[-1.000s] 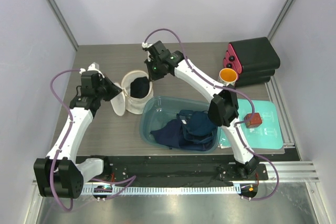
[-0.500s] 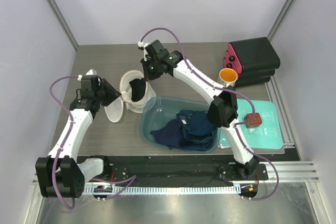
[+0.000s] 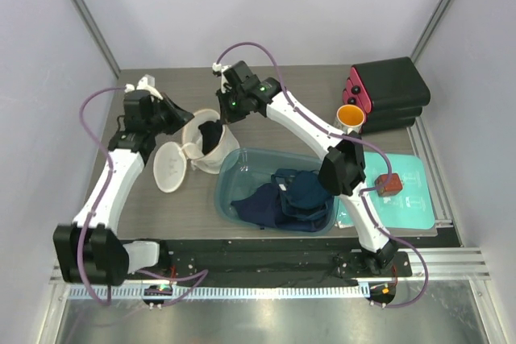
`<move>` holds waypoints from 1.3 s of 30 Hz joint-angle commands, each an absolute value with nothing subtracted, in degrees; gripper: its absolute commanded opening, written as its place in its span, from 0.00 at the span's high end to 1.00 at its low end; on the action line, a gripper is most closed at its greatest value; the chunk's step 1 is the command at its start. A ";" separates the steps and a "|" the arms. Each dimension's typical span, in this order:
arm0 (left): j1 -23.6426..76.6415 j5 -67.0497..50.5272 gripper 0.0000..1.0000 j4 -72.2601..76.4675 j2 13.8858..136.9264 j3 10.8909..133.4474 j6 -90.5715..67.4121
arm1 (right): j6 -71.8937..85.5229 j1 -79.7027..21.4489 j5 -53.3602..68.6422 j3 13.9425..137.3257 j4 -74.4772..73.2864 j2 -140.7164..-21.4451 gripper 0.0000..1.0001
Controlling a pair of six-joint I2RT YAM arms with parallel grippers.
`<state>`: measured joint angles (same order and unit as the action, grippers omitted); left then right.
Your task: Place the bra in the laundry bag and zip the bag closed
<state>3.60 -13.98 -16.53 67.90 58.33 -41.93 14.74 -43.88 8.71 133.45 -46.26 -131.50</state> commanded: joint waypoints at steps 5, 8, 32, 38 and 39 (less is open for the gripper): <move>8.96 -17.14 1.00 -11.87 83.48 61.52 -43.24 | 15.99 -43.95 9.84 134.03 -43.51 -130.34 0.99; 10.10 -16.79 1.00 -10.20 84.99 61.70 -43.94 | 16.08 -43.95 10.02 134.03 -43.51 -130.34 0.99; 13.98 -5.55 1.00 -9.54 98.36 64.24 -43.43 | 16.43 -43.33 9.40 132.98 -42.19 -126.39 0.99; 13.97 -0.54 0.80 -18.45 86.24 67.33 -40.52 | 16.87 -42.80 10.37 131.40 -41.13 -127.18 0.99; 13.97 1.39 0.72 -20.11 84.65 66.54 -40.17 | 16.96 -42.80 10.89 131.40 -40.96 -127.26 0.99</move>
